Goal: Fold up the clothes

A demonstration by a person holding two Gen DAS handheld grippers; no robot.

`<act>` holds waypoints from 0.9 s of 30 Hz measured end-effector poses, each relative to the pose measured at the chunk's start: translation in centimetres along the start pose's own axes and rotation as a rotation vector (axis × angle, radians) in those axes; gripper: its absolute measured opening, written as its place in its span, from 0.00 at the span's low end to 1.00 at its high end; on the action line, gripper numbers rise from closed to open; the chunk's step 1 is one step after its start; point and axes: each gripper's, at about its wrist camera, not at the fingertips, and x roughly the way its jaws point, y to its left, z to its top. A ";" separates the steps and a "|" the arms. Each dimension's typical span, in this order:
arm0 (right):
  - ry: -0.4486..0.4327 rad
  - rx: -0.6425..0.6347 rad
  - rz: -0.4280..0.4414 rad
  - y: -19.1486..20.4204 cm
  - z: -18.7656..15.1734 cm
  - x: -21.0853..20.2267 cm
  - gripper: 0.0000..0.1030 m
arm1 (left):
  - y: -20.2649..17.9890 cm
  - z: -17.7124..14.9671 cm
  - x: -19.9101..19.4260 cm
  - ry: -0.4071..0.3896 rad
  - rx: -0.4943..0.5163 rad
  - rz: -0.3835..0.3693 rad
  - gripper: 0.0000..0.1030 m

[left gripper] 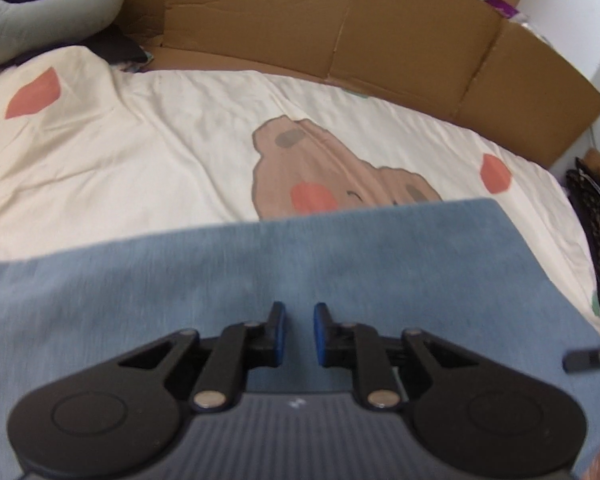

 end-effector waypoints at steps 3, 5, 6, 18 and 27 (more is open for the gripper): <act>0.001 -0.001 -0.001 0.1 -0.2 -0.1 0.09 | -0.8 -1.7 -0.9 0.018 0.037 -0.003 0.16; 0.008 -0.022 -0.008 0.5 -0.3 -0.2 0.08 | -0.8 -2.7 -1.4 0.031 0.033 -0.012 0.16; 0.011 -0.026 -0.005 0.7 -0.3 -0.2 0.08 | -0.8 -3.2 -1.6 0.033 0.026 -0.013 0.16; 0.017 -0.046 -0.013 1.8 -0.1 -0.6 0.07 | -0.9 -7.9 -5.2 0.079 -0.074 -0.042 0.16; 0.011 -0.093 -0.032 5.9 -0.4 -1.2 0.06 | -1.4 -10.8 -7.1 0.082 -0.130 -0.058 0.16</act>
